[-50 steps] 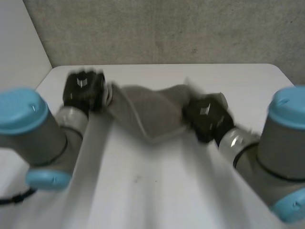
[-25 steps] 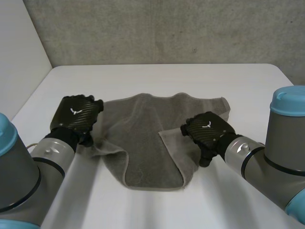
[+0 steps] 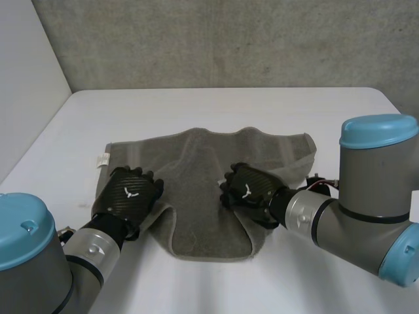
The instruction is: Fold the laundry
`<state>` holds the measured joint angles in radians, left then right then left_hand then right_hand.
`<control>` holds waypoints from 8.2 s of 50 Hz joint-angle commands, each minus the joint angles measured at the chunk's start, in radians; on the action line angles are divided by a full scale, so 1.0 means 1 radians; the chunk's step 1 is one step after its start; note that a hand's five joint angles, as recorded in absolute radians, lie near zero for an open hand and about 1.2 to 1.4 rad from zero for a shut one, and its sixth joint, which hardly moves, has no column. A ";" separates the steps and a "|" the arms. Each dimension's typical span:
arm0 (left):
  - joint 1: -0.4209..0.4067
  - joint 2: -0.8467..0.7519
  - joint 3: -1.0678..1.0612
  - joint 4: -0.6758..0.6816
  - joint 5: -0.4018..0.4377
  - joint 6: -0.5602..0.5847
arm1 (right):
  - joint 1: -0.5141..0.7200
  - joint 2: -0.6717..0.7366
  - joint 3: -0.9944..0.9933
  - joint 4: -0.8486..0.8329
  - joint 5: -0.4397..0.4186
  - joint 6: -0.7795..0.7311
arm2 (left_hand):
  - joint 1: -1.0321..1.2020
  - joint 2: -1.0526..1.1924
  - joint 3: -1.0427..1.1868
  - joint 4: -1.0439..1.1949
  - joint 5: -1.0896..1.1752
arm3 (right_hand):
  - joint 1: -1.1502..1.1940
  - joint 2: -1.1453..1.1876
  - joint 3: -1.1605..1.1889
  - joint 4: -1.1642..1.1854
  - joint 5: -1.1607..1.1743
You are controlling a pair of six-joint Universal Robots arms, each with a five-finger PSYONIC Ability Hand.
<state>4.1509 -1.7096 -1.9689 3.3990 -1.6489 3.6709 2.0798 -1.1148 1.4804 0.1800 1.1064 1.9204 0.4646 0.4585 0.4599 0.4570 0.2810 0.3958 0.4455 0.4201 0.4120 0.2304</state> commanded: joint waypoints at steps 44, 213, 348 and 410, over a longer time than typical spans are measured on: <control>-0.024 -0.153 -0.021 0.089 -0.084 -0.164 | -0.007 0.001 0.104 -0.201 0.272 0.302 | 0.060 0.066 0.065 0.068 0.069 | 1.000 0.951 0.976 0.984 0.991; 0.229 -0.168 -0.027 0.281 0.159 0.063 | -0.334 -0.069 0.225 -0.176 0.211 0.738 | 0.932 0.938 0.936 0.939 0.941 | 0.364 0.315 0.340 0.348 0.355; 0.285 -0.286 1.318 -0.123 0.054 -0.049 | -0.279 -0.058 -0.789 -0.294 0.497 0.456 | 0.932 0.938 0.936 0.939 0.941 | 1.000 0.951 0.976 0.984 0.991; 0.414 -0.075 0.161 -0.190 0.378 0.249 | -0.434 -0.163 0.071 0.070 0.236 0.290 | 0.932 0.938 0.936 0.939 0.941 | 1.000 0.951 0.976 0.984 0.991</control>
<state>4.6042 -1.5298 -1.9397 3.0092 -1.2163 3.9818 1.5970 -1.5013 1.6386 0.4808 1.2764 2.0696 1.2029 1.2176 1.2163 1.2176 1.0406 0.9735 1.1808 1.1866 1.1934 0.9894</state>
